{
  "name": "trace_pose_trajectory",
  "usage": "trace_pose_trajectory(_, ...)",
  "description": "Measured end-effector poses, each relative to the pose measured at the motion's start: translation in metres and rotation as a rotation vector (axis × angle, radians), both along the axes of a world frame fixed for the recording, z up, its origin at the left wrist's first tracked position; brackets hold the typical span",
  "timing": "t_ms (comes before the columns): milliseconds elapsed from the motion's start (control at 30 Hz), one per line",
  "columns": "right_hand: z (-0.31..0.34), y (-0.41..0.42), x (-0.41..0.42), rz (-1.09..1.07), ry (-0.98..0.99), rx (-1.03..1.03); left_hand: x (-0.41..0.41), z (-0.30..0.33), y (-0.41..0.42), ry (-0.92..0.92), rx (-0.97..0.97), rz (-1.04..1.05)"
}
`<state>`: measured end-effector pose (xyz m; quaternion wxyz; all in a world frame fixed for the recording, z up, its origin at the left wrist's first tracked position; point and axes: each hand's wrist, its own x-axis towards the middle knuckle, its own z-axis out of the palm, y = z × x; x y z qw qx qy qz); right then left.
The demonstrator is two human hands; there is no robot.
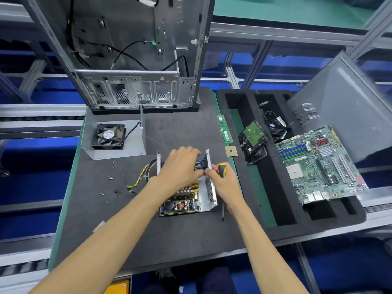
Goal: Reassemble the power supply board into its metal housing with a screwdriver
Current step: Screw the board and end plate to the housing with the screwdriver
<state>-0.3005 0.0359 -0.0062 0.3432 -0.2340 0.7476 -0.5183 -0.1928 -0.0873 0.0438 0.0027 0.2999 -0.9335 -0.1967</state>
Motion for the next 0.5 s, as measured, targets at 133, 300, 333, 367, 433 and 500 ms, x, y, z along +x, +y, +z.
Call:
trace_pose_trajectory(133,0.004,0.001,-0.001,0.006,-0.047,-0.020,-0.014,-0.013,-0.001,-0.004,-0.002,-0.013)
trace_pose_trajectory(300,0.003,0.002,0.000,0.018,-0.036,-0.032,-0.008,-0.024,0.003,0.088,-0.086,-0.003)
trace_pose_trajectory(333,0.003,0.001,-0.001,0.021,-0.049,-0.033,-0.008,-0.025,0.004,0.108,-0.097,0.006)
trace_pose_trajectory(367,0.003,0.000,-0.001,0.028,-0.050,-0.018,-0.007,-0.025,0.005,0.118,-0.107,0.014)
trace_pose_trajectory(433,0.007,-0.003,-0.001,0.019,-0.005,0.019,-0.008,-0.025,0.006,0.106,-0.113,0.021)
trace_pose_trajectory(500,0.017,-0.007,-0.002,-0.064,0.086,0.026,-0.007,-0.022,0.004,0.057,-0.084,-0.003)
